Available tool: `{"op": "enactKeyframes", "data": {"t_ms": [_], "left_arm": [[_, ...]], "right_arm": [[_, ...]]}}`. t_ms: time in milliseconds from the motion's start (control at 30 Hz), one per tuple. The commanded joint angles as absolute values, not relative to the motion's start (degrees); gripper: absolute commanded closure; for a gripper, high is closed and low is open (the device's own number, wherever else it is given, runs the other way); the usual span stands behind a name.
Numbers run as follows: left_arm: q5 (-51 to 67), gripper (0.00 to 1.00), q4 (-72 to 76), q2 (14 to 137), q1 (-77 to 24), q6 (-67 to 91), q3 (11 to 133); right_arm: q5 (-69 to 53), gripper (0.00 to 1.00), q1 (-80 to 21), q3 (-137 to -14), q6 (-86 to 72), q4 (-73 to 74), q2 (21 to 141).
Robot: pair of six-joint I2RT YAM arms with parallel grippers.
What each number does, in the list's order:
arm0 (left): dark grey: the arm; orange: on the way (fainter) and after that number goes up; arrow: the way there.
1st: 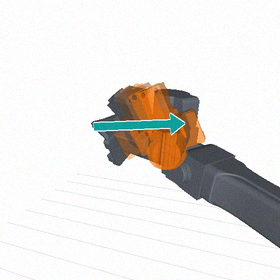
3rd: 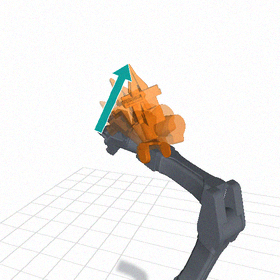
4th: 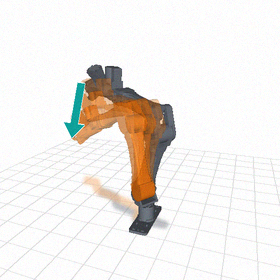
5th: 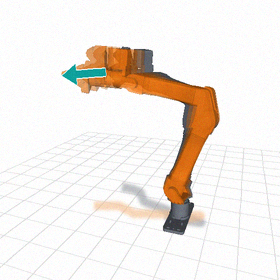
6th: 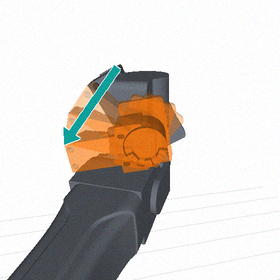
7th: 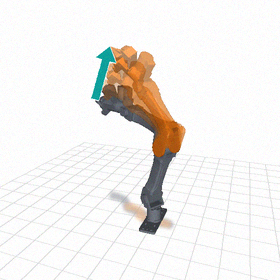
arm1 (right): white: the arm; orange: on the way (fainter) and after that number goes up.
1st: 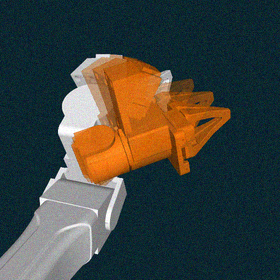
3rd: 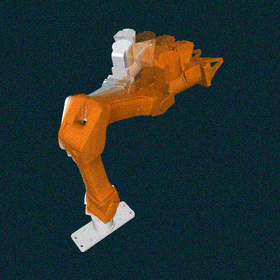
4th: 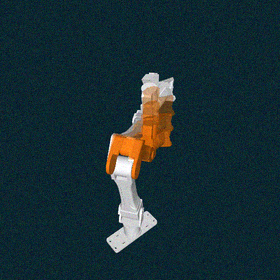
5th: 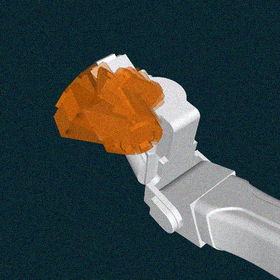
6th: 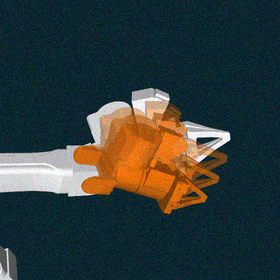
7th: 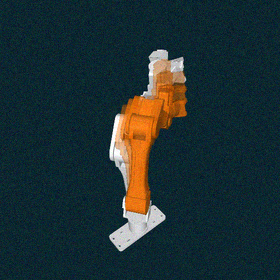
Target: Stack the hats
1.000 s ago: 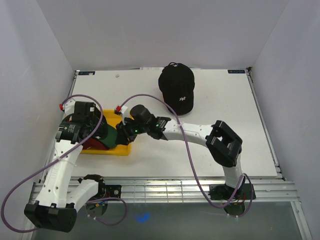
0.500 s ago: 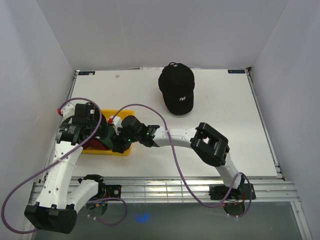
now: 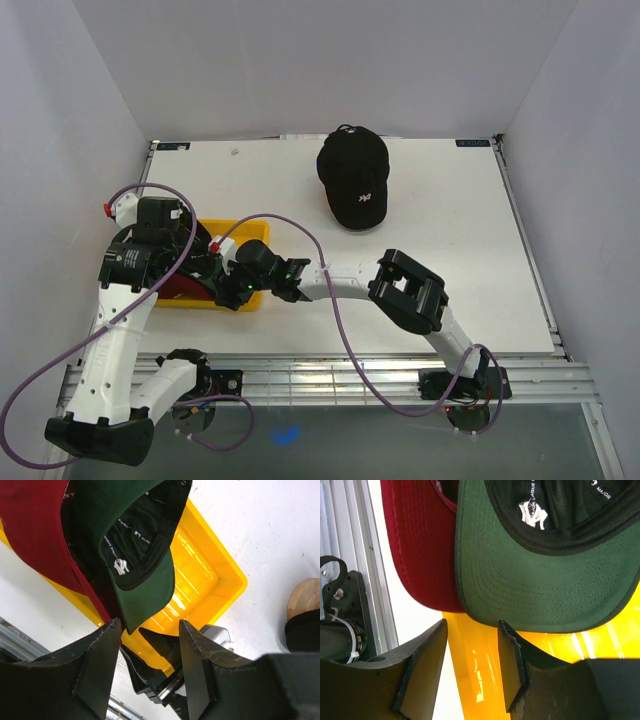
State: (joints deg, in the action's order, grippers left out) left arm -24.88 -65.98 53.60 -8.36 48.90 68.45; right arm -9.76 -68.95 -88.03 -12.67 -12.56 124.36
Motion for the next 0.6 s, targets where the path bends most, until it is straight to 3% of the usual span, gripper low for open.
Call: {"op": "enactKeyframes", "data": {"t_ms": [0,567], "left_arm": [[-24.26,0.39,-66.36,53.79,-8.17,48.08,71.01],[-22.33,0.39,-65.48,53.35,-8.17,47.29,71.37]], "right_arm": [[-6.34,0.5,-69.17,-91.05,-12.66,-15.91,125.77],[-1.85,0.63,-69.26,-88.6,-11.78,-20.92,126.21]]}}
